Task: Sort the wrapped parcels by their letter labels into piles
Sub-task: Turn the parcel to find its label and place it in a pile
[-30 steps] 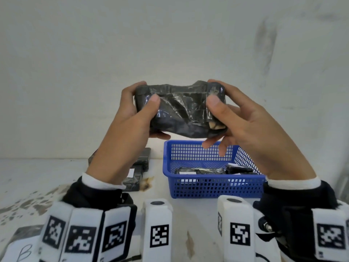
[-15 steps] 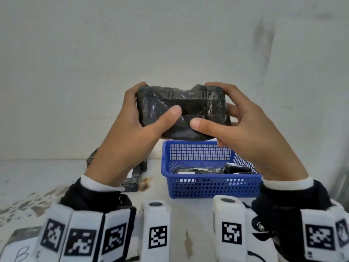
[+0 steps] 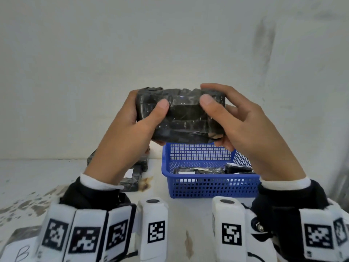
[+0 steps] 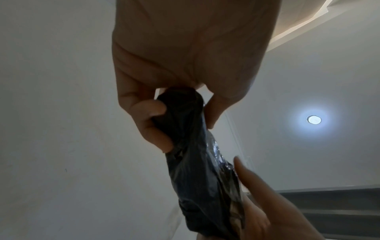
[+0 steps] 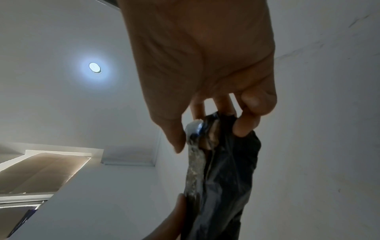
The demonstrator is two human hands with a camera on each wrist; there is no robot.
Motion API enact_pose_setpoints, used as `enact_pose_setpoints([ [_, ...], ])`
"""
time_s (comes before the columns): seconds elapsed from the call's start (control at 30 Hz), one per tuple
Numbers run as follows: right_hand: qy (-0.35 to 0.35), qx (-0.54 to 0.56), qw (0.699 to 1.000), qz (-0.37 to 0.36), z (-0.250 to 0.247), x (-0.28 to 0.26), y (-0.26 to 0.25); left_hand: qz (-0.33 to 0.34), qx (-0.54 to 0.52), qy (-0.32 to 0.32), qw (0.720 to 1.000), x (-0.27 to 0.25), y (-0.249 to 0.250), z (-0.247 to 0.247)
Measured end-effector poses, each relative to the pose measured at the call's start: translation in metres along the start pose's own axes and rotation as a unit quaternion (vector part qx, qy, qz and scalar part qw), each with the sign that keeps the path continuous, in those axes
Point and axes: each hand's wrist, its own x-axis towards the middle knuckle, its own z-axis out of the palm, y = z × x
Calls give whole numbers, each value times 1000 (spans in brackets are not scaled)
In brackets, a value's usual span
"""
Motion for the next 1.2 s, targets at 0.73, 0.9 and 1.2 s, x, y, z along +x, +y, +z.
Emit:
enact_pose_setpoints([
  [0.73, 12, -55, 998, -23, 2, 4, 6, 8, -56, -53, 997, 2, -2, 1],
  [0.9, 15, -35, 999, -24, 0, 6, 8, 14, -64, -37, 997, 3, 1, 2],
  [1.2, 8, -30, 999, -33, 3, 5, 7, 37, -48, -29, 998, 0, 1, 2],
])
